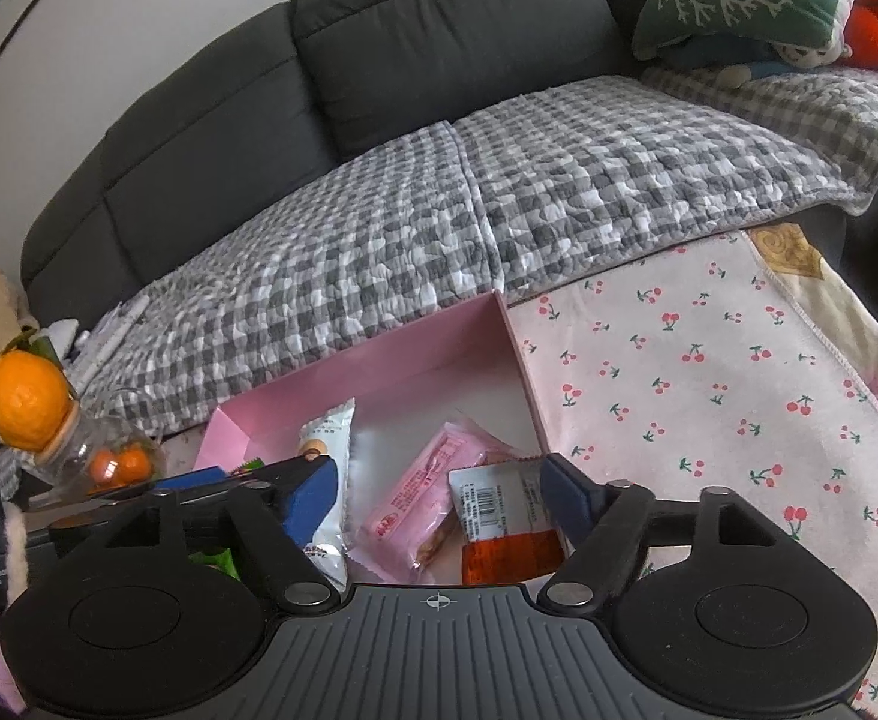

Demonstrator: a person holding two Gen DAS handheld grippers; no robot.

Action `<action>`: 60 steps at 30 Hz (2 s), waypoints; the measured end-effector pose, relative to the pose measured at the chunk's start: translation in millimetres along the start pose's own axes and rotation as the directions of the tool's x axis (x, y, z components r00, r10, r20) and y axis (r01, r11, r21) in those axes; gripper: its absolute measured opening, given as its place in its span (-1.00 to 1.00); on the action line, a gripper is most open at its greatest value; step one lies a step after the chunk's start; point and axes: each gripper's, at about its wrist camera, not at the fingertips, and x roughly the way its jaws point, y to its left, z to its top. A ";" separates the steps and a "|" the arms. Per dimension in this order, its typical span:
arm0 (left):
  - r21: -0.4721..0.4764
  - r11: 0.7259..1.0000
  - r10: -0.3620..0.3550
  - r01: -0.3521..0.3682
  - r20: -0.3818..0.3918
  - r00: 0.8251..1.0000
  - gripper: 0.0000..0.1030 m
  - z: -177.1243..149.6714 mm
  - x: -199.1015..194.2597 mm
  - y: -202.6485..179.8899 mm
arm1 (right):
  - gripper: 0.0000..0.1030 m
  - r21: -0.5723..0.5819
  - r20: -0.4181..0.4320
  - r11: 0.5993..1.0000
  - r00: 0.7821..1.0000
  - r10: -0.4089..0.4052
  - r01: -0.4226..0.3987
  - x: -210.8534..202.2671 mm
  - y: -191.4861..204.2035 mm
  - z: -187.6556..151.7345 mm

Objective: Organize snacks
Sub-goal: 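Lower both held packs into the pink box and open both tools, then grasp the white milk-bread pack with the left tool while the right tool grasps a white printed pack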

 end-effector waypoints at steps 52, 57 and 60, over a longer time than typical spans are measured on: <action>-0.004 1.000 -0.024 0.024 0.017 1.000 0.99 -105.8 -125.6 6.4 | 0.84 -0.261 -0.077 0.965 0.997 -0.016 -0.005 -99.9 -12.4 -71.7; 0.030 0.998 -0.050 0.049 0.029 0.998 0.99 -116.9 -121.6 1.0 | 0.84 -0.287 -0.114 0.958 0.993 -0.037 0.003 -92.9 -16.9 -86.9; 0.045 0.996 -0.072 0.071 0.019 0.997 0.98 -120.1 -116.9 -3.7 | 0.84 -0.292 -0.127 0.956 0.991 -0.039 0.000 -90.1 -15.7 -93.0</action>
